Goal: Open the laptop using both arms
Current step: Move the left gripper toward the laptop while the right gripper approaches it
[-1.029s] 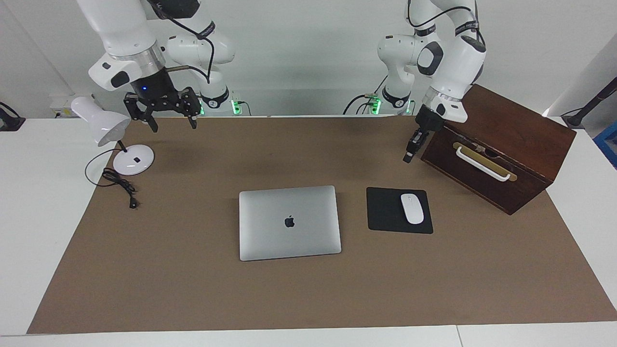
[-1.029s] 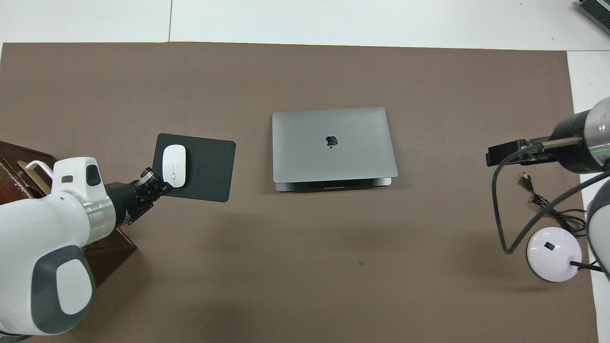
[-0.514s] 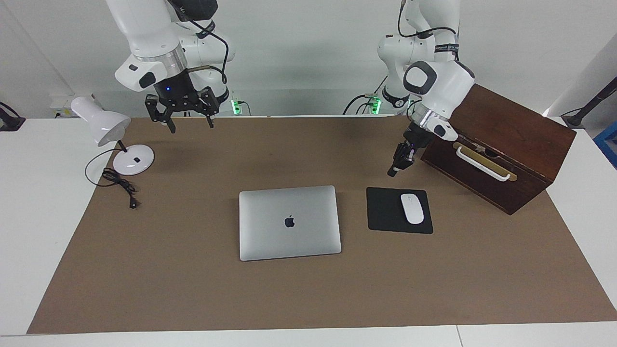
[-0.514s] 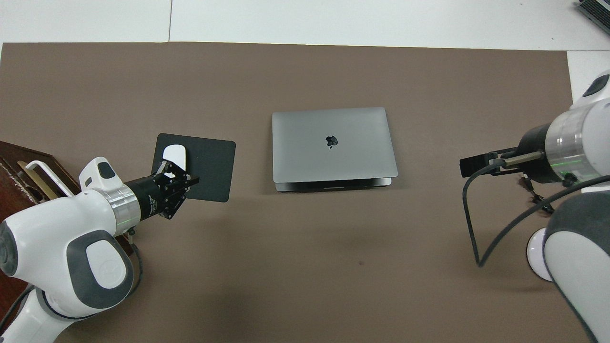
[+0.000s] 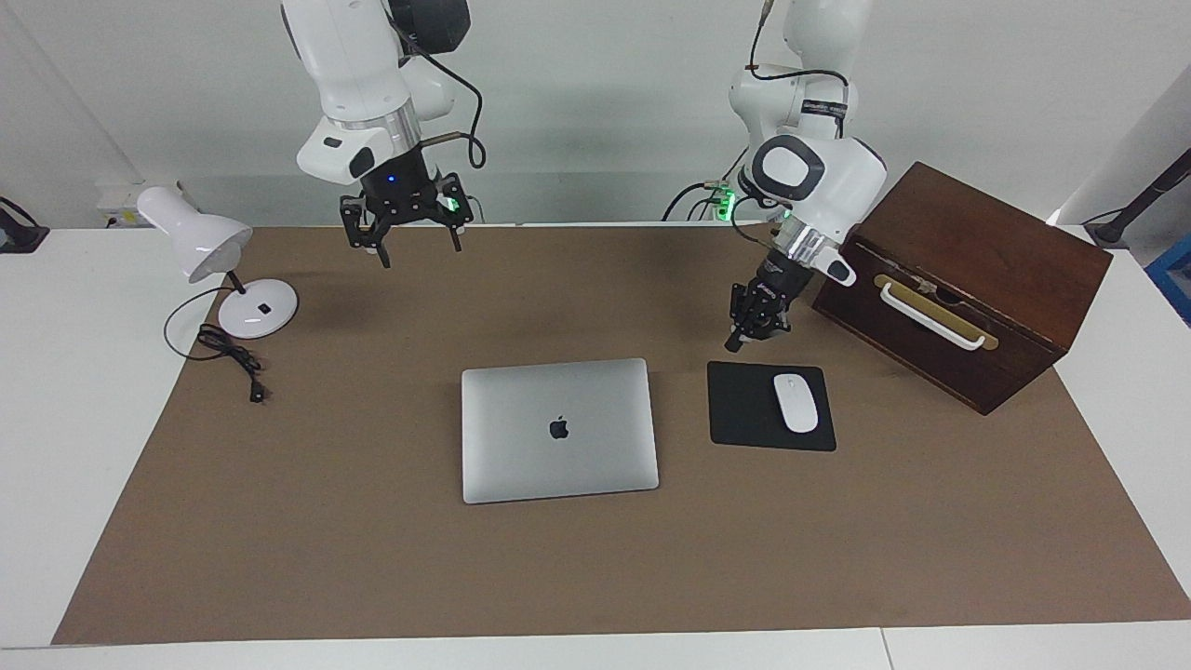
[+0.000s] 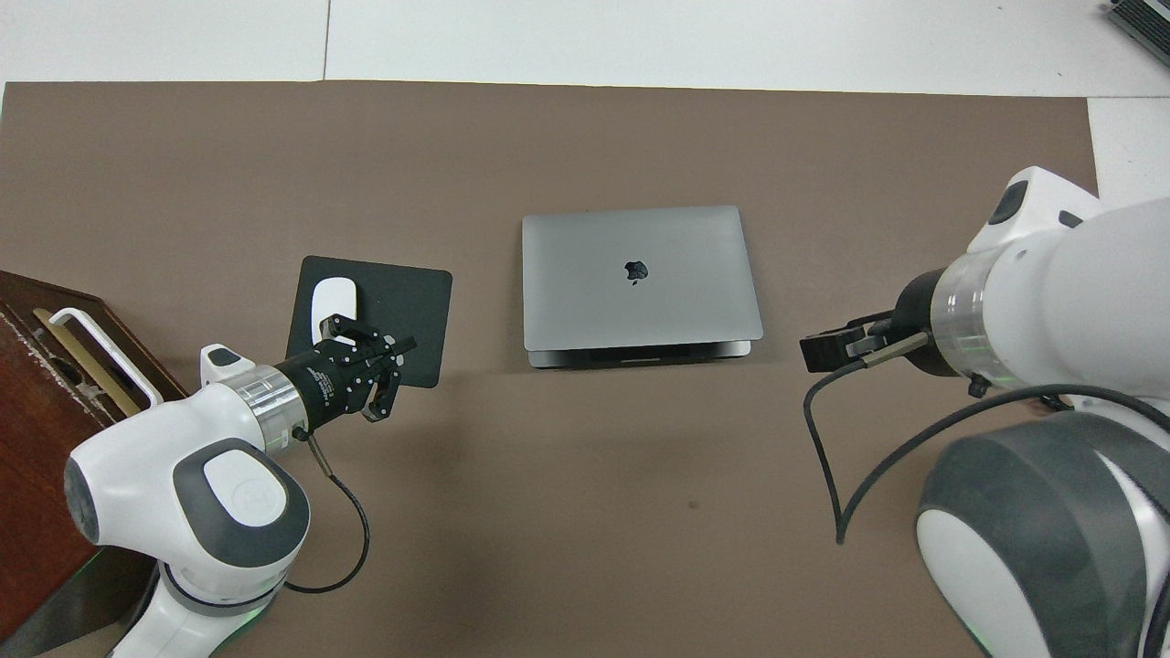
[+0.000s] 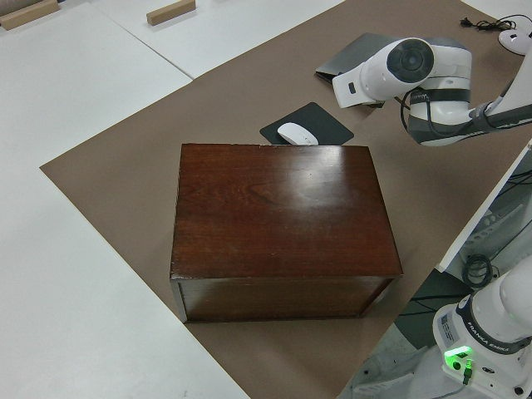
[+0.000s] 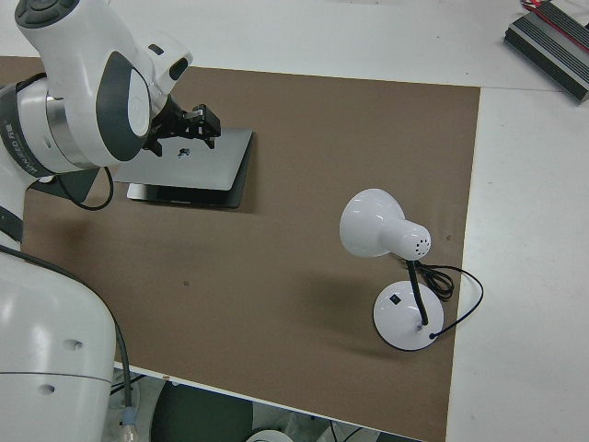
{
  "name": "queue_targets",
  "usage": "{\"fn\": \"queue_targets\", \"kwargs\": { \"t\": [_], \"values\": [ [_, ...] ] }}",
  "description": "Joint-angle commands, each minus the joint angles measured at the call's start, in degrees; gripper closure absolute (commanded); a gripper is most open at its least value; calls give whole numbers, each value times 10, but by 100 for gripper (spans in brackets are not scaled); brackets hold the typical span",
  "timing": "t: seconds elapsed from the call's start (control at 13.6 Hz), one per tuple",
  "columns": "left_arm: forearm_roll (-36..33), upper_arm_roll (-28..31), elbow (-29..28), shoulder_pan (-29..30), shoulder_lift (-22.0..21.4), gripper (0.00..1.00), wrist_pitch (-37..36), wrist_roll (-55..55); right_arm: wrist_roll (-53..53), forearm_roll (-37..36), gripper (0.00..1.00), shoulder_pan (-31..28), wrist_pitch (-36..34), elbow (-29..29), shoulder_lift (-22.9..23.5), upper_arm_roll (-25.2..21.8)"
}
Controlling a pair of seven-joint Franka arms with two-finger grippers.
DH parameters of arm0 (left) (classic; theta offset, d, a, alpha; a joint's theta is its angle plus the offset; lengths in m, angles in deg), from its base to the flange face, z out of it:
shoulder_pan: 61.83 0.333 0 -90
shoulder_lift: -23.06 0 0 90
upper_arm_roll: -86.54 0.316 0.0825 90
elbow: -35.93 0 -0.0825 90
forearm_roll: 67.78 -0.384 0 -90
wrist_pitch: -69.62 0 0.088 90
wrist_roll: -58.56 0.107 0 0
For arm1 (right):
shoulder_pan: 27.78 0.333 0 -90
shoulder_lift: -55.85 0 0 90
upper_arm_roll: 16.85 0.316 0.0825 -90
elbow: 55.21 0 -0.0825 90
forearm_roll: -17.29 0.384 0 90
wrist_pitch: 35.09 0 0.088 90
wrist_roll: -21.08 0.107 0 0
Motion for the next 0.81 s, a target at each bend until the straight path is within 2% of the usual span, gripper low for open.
{"fn": "queue_targets", "kwargs": {
  "t": [0.0, 0.15, 0.22, 0.37, 0.51, 0.66, 0.73],
  "values": [
    [79, 5, 3, -27, 13, 100, 13, -14, -73, -22, 0, -2, 37, 38, -23, -1],
    [239, 5, 10, -47, 28, 100, 13, -14, -113, -46, 0, 15, 61, 53, -26, -1],
    [290, 5, 11, -47, 31, 100, 10, -14, -117, -56, 0, 23, 70, 59, -26, -1],
    [314, 5, 19, -47, 54, 100, 6, -14, -131, -78, 0, 44, 89, 69, -24, -1],
    [363, 7, 29, -47, 88, 100, -41, -9, -154, -100, 0, 59, 122, 89, -23, -1],
    [404, 7, 29, -41, 106, 100, -79, 51, -177, -129, 0, 71, 158, 106, -22, -1],
    [447, 7, 29, -41, 118, 100, -107, 112, -185, -144, 0, 76, 167, 112, -21, -1]
  ]
}}
